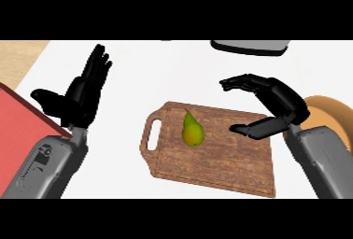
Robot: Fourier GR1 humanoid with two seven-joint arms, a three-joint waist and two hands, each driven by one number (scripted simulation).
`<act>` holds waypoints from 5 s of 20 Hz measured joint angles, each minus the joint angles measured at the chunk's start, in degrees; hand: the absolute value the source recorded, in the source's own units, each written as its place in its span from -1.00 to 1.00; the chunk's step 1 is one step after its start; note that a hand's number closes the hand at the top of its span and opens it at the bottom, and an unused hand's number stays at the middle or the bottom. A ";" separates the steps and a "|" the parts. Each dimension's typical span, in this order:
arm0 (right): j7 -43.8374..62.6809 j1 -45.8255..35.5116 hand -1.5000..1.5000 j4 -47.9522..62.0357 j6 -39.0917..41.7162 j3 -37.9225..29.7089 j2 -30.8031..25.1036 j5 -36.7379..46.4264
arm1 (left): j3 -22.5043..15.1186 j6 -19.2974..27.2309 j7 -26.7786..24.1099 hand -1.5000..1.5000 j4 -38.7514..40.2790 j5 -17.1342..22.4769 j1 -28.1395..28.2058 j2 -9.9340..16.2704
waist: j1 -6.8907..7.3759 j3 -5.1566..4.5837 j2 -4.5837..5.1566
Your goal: Pick the pear from the cutting board and place it in the pot
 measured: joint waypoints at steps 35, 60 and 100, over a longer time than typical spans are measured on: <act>-32.84 -30.77 -1.00 46.43 3.02 25.13 8.46 37.29 | 7.68 -2.50 -1.87 0.00 -3.36 1.05 6.24 1.95 | -6.40 -0.38 -1.72; -36.36 -31.84 -1.00 58.77 -4.90 24.08 20.25 44.20 | 11.26 -5.55 -0.56 0.00 -2.08 -1.79 4.72 -0.35 | -6.51 -0.39 -1.73; 19.49 -38.92 1.00 49.68 -44.68 18.48 20.53 46.50 | 15.04 -6.10 0.78 0.00 -2.24 -4.60 9.10 -1.52 | -11.66 -0.96 -6.11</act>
